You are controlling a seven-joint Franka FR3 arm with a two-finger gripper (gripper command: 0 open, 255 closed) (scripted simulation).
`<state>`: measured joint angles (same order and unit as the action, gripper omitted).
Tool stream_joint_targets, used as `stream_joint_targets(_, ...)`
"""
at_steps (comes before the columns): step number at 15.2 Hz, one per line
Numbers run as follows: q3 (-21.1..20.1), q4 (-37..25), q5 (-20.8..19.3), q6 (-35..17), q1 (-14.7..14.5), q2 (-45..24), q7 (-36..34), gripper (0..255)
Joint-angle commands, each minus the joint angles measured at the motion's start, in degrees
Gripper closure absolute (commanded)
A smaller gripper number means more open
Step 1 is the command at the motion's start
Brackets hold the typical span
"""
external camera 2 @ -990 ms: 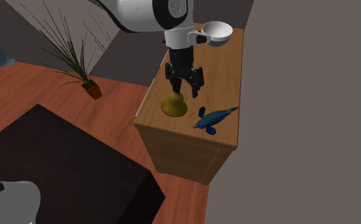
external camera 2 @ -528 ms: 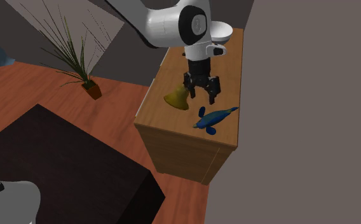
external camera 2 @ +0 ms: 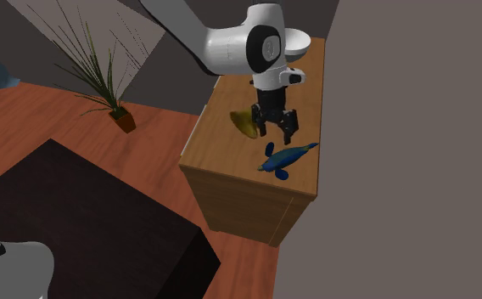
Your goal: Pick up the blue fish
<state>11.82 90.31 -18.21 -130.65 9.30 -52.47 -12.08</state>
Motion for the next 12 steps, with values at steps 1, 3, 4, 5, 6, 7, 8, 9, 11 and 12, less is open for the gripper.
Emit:
stream_joint_targets(1,-0.4,0.4,0.1,-0.6,-0.1,-1.0,-0.1,0)
stream_joint_targets(3,-0.3,1.3,-0.1,-0.7,-0.2,-0.3,-0.1,255)
stream_joint_targets(4,-0.3,1.4,-0.1,-0.6,-0.2,-0.2,-0.1,255)
stream_joint_targets(5,-0.2,1.3,-0.1,-0.7,0.0,-0.2,0.0,255)
stream_joint_targets(6,-0.2,1.1,-0.1,-0.8,0.0,-0.5,0.0,255)
stream_joint_targets(7,-0.2,0.7,0.0,-0.6,0.1,-0.6,0.2,255)
stream_joint_targets(8,-0.2,1.1,-0.1,-0.6,0.1,-0.3,0.2,255)
stream_joint_targets(9,-0.2,1.2,-0.1,-0.6,-0.1,-0.2,0.0,255)
stream_joint_targets(11,-0.3,0.5,0.1,-0.6,-0.1,-1.0,-0.1,255)
stream_joint_targets(12,-0.3,0.8,0.1,-0.3,-0.2,-0.4,0.0,255)
